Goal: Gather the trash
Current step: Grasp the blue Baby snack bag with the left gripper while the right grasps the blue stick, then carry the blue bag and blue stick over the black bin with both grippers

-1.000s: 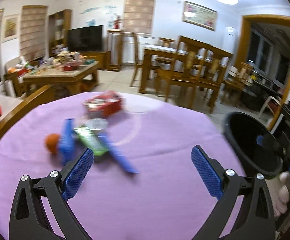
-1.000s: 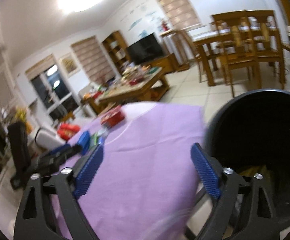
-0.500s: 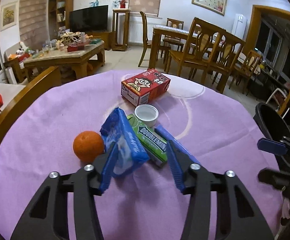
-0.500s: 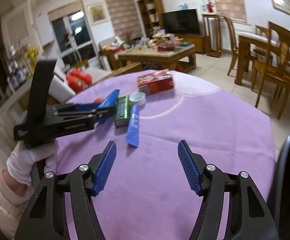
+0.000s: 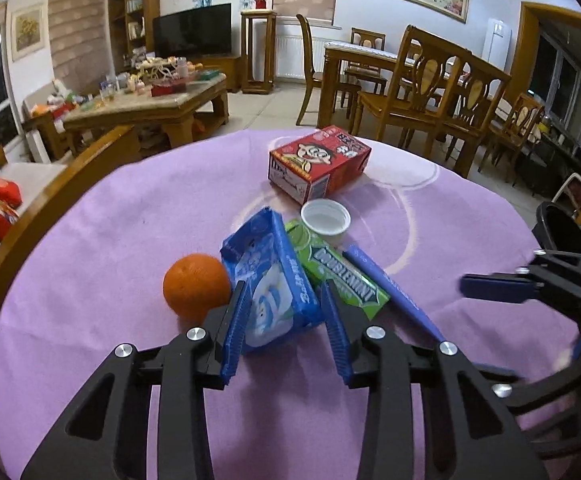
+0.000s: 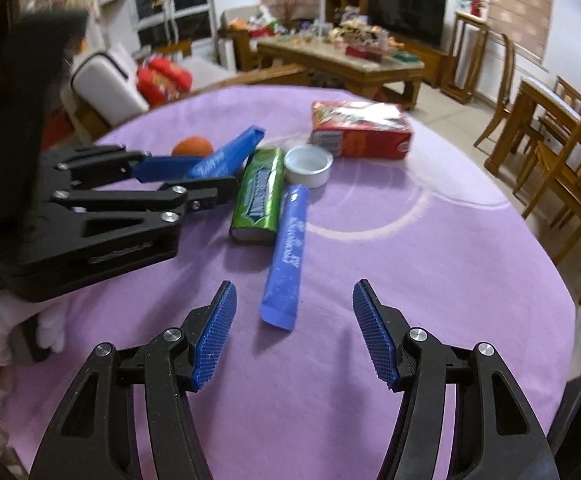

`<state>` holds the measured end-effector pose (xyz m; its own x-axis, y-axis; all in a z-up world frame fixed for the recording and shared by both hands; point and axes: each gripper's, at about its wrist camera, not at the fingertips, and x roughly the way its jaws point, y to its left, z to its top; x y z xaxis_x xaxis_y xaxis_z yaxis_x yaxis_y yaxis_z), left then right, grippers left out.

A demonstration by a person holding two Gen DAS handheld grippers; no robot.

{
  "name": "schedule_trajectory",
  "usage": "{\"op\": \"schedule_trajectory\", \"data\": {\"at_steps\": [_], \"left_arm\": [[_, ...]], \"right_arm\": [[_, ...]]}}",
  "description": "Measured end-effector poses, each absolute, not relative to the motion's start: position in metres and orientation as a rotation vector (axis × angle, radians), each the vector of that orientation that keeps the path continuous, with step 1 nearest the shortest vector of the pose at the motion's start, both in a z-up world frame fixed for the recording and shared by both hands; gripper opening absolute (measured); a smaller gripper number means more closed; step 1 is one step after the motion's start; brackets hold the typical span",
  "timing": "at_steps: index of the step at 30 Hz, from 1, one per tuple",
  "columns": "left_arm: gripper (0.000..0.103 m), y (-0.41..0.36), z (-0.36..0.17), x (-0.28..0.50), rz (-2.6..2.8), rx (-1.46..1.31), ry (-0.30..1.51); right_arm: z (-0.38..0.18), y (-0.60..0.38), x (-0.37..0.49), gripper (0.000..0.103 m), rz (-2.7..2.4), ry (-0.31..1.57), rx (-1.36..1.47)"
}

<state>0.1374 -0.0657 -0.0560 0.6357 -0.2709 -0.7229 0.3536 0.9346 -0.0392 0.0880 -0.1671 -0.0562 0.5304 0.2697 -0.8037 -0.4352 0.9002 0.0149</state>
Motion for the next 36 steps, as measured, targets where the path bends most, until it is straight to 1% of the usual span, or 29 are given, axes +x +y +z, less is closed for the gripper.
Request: {"op": "schedule_trajectory", "data": {"at_steps": [3,5,7,8,9,10,11,12,16,25,36], "left_arm": [[0.039,-0.064,-0.057,0.135,-0.357,0.114,0.817],[0.039,-0.065,-0.059,0.137,-0.341,0.122,0.832],[0.038,-0.063,-0.061,0.142,-0.342,0.107,0.850],[0.036,-0.062,-0.062,0.143,-0.343,0.098,0.855],[0.035,-0.060,-0.063,0.144,-0.337,0.095,0.863],[0.030,-0.058,-0.063,0.144,-0.331,0.090,0.868],[0.024,-0.054,-0.063,0.145,-0.325,0.076,0.869],[0.021,-0.051,-0.063,0.146,-0.326,0.063,0.871],[0.018,-0.039,-0.063,0.148,-0.361,-0.004,0.874],[0.017,-0.041,-0.054,0.134,-0.375,0.008,0.818],[0.017,-0.080,-0.024,0.075,-0.441,0.045,0.688]], "right_arm": [[-0.067,-0.157,0.097,0.061,0.439,0.941,-0.218],[-0.068,-0.156,0.102,0.056,0.437,0.942,-0.210],[-0.067,-0.158,0.105,0.035,0.427,0.939,-0.199],[-0.067,-0.159,0.106,0.030,0.423,0.937,-0.195],[-0.067,-0.163,0.107,0.021,0.419,0.937,-0.183],[-0.066,-0.166,0.106,0.014,0.416,0.937,-0.175],[-0.066,-0.170,0.107,0.011,0.412,0.937,-0.160],[-0.066,-0.172,0.107,0.008,0.411,0.936,-0.151],[-0.067,-0.178,0.105,0.006,0.417,0.941,-0.118],[-0.056,-0.203,0.083,0.006,0.445,0.901,0.036],[-0.023,-0.272,0.008,0.006,0.456,0.681,0.338]]}}
